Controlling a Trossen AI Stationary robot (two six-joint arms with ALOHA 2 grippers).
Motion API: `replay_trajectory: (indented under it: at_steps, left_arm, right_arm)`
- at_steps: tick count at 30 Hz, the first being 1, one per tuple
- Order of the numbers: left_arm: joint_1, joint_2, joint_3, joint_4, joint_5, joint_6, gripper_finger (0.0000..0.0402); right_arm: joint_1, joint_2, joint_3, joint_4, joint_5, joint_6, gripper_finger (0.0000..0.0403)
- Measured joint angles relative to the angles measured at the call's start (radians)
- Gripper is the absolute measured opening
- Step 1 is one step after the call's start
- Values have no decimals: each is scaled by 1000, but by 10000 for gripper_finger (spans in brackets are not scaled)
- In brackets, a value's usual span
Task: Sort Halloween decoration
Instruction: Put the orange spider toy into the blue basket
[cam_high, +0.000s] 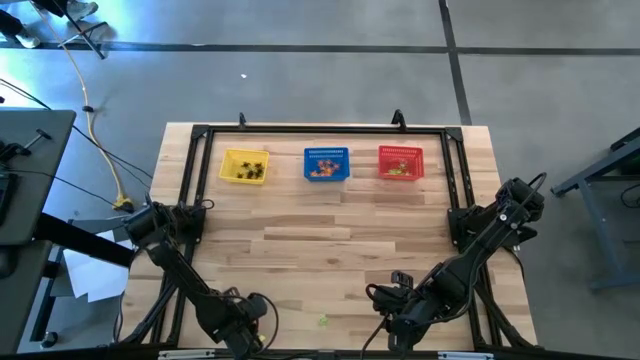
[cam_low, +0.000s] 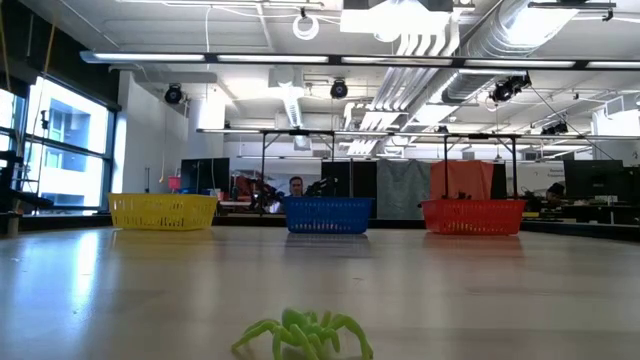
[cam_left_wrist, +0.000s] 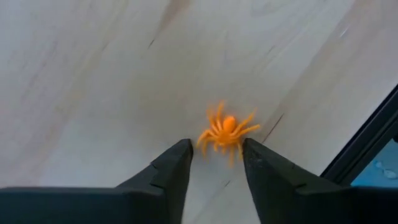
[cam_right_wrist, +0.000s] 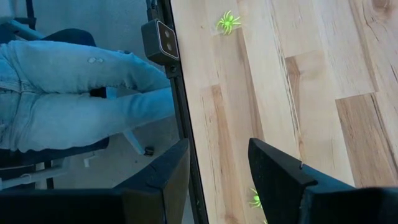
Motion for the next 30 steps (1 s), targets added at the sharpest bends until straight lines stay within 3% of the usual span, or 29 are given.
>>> replay_trajectory:
  at_steps: [10,21,30]
  left_arm:
    - [1,1,-2,-29,-13,8,8]
    - [1,3,19,-49,-16,8,1]
    - [4,9,177,-296,-128,8,0]
  right_arm:
    - [0,0,0,0,0,0,160]
    - [0,0,0,0,0,0,160]
    - [0,0,0,0,0,0,160]
